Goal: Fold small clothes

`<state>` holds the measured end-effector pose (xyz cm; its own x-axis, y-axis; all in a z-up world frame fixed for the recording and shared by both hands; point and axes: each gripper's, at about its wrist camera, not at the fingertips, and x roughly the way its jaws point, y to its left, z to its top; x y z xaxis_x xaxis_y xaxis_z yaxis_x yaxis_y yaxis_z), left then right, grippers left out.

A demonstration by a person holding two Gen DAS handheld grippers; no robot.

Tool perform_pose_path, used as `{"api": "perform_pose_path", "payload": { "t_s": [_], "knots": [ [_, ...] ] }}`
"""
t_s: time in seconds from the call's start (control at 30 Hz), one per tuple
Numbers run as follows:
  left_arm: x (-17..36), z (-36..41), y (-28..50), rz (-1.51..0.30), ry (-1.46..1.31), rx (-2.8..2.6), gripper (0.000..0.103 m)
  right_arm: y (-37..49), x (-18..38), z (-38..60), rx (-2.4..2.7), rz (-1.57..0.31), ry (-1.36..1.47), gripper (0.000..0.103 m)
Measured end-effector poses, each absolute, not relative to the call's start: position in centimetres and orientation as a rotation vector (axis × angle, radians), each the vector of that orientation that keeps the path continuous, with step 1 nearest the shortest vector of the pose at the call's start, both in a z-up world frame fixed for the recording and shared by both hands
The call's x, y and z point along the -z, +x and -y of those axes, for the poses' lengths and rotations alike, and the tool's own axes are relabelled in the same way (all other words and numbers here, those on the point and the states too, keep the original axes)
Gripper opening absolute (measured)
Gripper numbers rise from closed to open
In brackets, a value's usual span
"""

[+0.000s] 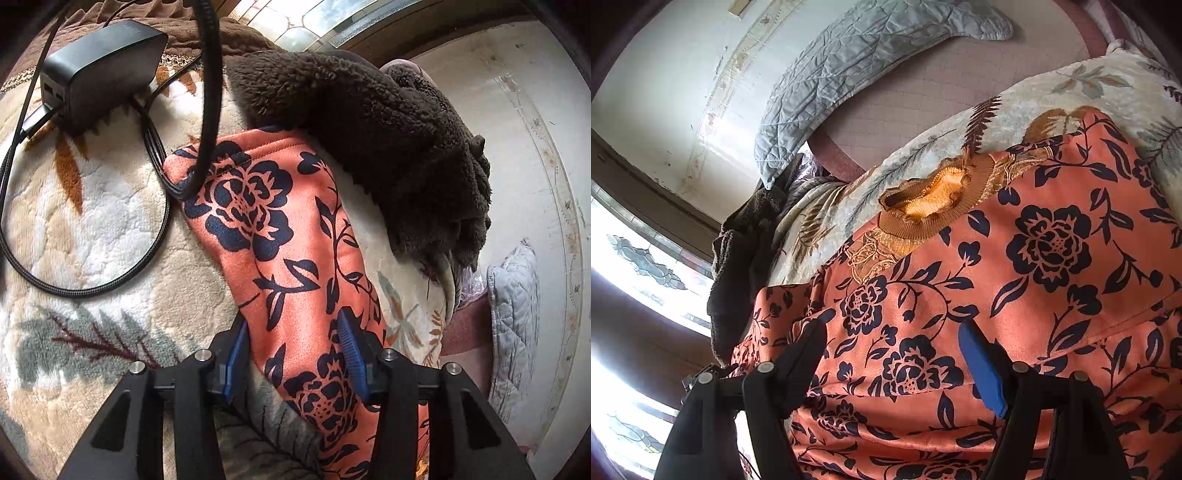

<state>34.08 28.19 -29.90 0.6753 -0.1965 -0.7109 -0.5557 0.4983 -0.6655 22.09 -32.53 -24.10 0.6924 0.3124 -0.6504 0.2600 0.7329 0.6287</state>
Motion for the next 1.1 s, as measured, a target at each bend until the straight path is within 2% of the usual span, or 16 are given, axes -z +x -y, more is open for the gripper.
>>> {"api": "perform_pose_path", "payload": {
  "t_s": [0.07, 0.13, 0.3, 0.47, 0.57, 0.7, 0.8, 0.87, 0.93, 0.97, 1.0, 1.07, 1.1],
  "knots": [
    [29.8, -28.1, 34.4, -0.824, -1.042, -0.239, 0.018, 21.9, 24.0, 32.9, -0.029, -0.818, 0.773, 0.077],
    [29.5, -27.8, 34.4, -0.815, -1.028, -0.221, 0.011, 21.6, 23.8, 33.5, -0.014, -0.805, 0.767, 0.077],
    [24.4, -22.9, 35.0, -0.717, -0.858, -0.083, 0.009, 20.4, 22.7, 35.4, 0.033, -0.75, 0.749, 0.077],
    [18.9, -11.7, 34.5, -0.671, -0.539, 0.126, 0.009, 19.3, 21.7, 37.8, 0.069, -0.702, 0.775, 0.077],
    [18.3, -3.2, 33.4, -0.705, -0.354, 0.288, 0.009, 18.8, 21.5, 39.0, 0.088, -0.686, 0.788, 0.077],
    [20.8, 8.0, 31.3, -0.845, -0.148, 0.523, 0.01, 18.5, 21.5, 40.4, 0.114, -0.672, 0.801, 0.077],
    [24.4, 13.1, 29.7, -1.036, -0.016, 0.581, 0.015, 18.3, 21.5, 41.2, 0.139, -0.66, 0.798, 0.077],
    [25.3, 13.6, 29.1, -1.117, -0.001, 0.614, 0.018, 18.3, 21.5, 41.7, 0.157, -0.662, 0.798, 0.077],
    [23.5, 12.3, 27.8, -1.106, -0.028, 0.676, 0.019, 18.3, 21.4, 41.8, 0.156, -0.66, 0.8, 0.079],
    [22.0, 11.3, 27.6, -1.056, -0.048, 0.703, 0.024, 18.4, 21.4, 41.7, 0.151, -0.662, 0.796, 0.081],
    [20.4, 10.0, 27.4, -0.991, -0.071, 0.708, 0.031, 18.6, 21.4, 41.4, 0.146, -0.669, 0.784, 0.082],
    [17.8, 7.1, 27.8, -0.856, -0.134, 0.649, 0.075, 19.4, 21.7, 40.3, 0.111, -0.715, 0.756, 0.082],
    [17.2, 5.5, 28.2, -0.8, -0.156, 0.595, 0.078, 19.9, 22.2, 39.7, 0.078, -0.752, 0.762, 0.082]
  ]
}}
